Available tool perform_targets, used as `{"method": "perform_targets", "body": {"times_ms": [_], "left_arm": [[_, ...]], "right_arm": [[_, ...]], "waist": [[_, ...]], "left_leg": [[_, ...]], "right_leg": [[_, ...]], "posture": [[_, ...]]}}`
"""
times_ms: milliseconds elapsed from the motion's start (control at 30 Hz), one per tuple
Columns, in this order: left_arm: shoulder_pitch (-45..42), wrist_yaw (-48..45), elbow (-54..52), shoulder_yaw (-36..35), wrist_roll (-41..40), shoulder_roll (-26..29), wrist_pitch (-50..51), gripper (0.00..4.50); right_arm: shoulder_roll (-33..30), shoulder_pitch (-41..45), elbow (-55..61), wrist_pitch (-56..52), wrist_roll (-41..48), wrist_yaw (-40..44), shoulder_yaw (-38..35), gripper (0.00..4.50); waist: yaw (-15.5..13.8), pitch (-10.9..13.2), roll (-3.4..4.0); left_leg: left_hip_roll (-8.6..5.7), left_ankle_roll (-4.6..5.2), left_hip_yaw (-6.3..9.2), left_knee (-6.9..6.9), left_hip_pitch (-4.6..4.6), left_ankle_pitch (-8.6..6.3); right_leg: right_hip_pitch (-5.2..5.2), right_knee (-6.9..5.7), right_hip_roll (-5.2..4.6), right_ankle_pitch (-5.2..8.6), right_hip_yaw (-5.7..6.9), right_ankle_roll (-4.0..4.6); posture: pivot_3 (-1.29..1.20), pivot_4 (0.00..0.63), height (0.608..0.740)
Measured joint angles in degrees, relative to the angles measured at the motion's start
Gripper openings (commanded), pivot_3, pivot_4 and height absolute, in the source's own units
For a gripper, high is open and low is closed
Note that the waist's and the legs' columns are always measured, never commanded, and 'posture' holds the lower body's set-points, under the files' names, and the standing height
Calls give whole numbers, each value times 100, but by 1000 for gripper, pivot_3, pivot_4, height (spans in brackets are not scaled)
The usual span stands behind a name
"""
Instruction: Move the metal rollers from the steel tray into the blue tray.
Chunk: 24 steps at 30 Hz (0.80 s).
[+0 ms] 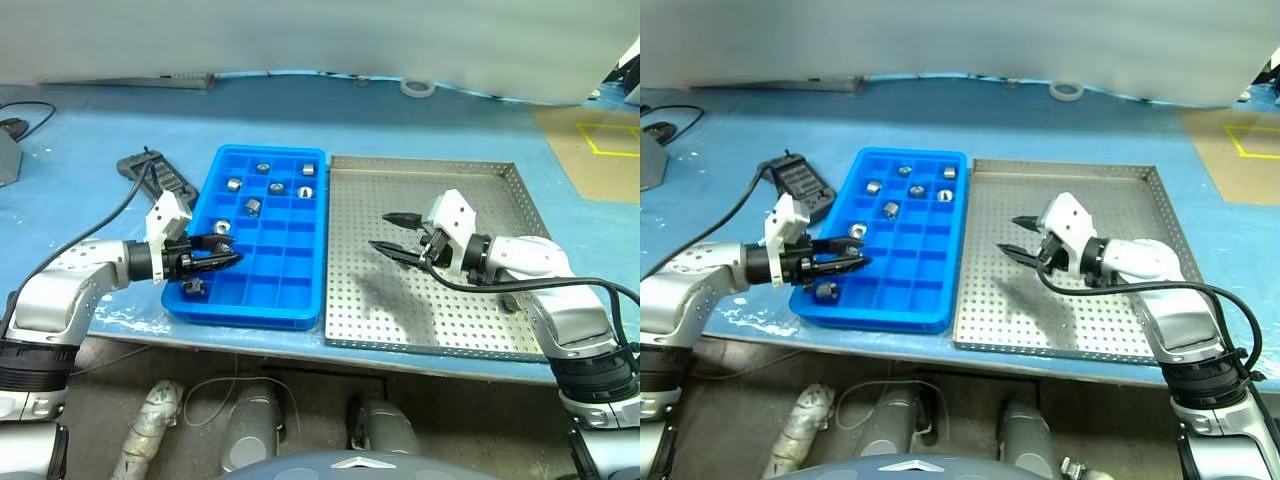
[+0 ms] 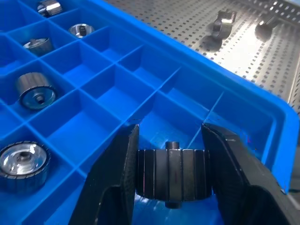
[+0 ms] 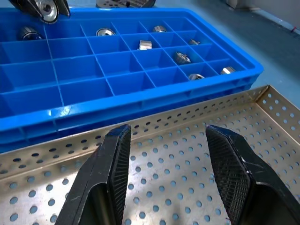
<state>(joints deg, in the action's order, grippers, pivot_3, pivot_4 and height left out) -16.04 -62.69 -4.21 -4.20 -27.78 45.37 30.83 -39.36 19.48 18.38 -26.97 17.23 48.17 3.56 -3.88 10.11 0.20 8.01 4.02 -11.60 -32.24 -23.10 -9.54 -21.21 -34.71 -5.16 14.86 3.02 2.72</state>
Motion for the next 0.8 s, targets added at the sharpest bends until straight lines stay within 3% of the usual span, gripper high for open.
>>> {"method": "perform_targets", "body": {"times_ms": [300,433,567,800], "left_arm": [[99,42,718,-12,432,176,-316,2070],[-2,40,800,-10,429,141,-331,3056],[-261,92,799,45,436,-88,-340,4363],[-719,197,959,241,491,-504,-337,4363]], "right_arm": [[58,72,-1,-153,-24,-60,9,2652],[78,37,4,-149,-49,-82,43,2688],[92,-4,4,-141,-62,-87,117,2688],[96,-42,4,-88,-133,-129,118,2688]], "waist": [[-11,0,0],[-21,0,0],[-17,-1,-1],[-5,-1,-1]], "left_leg": [[1,-8,0,5,3,5],[0,-8,0,4,4,5],[0,-9,0,3,4,5],[0,-9,0,4,0,6]], "right_leg": [[-3,-3,1,0,0,0],[-1,-4,0,0,0,0],[-1,-5,0,0,0,0],[-5,-5,0,0,0,0]], "posture": [[-9,150,740],[-13,150,740],[-13,150,740],[-29,150,740]]}}
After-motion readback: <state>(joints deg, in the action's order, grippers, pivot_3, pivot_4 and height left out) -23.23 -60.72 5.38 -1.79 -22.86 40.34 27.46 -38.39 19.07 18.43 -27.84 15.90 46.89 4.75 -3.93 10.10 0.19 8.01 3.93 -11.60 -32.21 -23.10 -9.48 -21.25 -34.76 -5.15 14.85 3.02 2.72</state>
